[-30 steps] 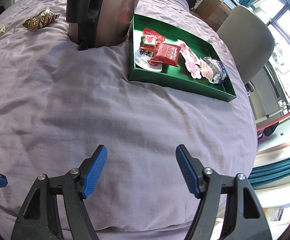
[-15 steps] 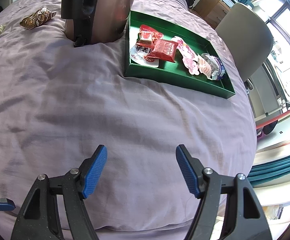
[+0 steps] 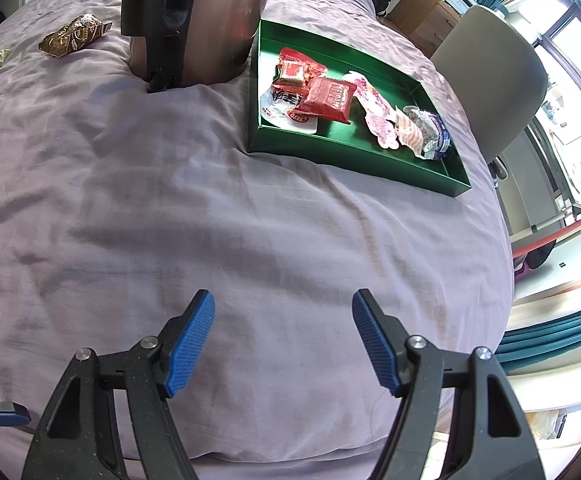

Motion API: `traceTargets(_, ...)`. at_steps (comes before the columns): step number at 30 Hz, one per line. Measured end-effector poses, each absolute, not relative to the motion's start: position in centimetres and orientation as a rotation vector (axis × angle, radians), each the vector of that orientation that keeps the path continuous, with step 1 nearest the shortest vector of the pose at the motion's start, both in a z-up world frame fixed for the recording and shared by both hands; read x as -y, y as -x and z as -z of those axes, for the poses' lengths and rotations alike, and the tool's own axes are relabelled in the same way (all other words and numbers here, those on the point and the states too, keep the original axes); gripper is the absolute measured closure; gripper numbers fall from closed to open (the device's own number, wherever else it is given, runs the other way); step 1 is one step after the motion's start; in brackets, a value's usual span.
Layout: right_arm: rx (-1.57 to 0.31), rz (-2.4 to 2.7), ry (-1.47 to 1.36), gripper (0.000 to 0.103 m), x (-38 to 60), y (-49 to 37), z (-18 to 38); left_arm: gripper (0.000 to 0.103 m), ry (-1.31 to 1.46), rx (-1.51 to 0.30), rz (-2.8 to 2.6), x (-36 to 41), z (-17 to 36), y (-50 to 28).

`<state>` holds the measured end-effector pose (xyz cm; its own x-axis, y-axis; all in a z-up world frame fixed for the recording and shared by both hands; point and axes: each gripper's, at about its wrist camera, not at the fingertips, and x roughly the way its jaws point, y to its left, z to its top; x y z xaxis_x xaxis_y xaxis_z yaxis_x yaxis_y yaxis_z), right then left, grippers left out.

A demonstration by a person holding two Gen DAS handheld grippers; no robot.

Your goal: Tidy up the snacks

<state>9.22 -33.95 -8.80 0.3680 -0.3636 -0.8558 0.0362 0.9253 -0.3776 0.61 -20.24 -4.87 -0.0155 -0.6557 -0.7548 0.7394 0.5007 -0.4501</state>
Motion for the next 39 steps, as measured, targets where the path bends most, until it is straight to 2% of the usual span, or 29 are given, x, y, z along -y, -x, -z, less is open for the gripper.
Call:
traceTargets(15,-1.163,0.244,0.321,0.0,33.2,-9.3,8.5,0.037,-0.093,-1.146,1.034,19.2,5.6,-1.6)
traceTargets(39,-1.096,0.053,0.362,0.0,26.3,-10.9,6.8,0.036,-0.065,-1.116,0.751,12.2,5.0,-5.1)
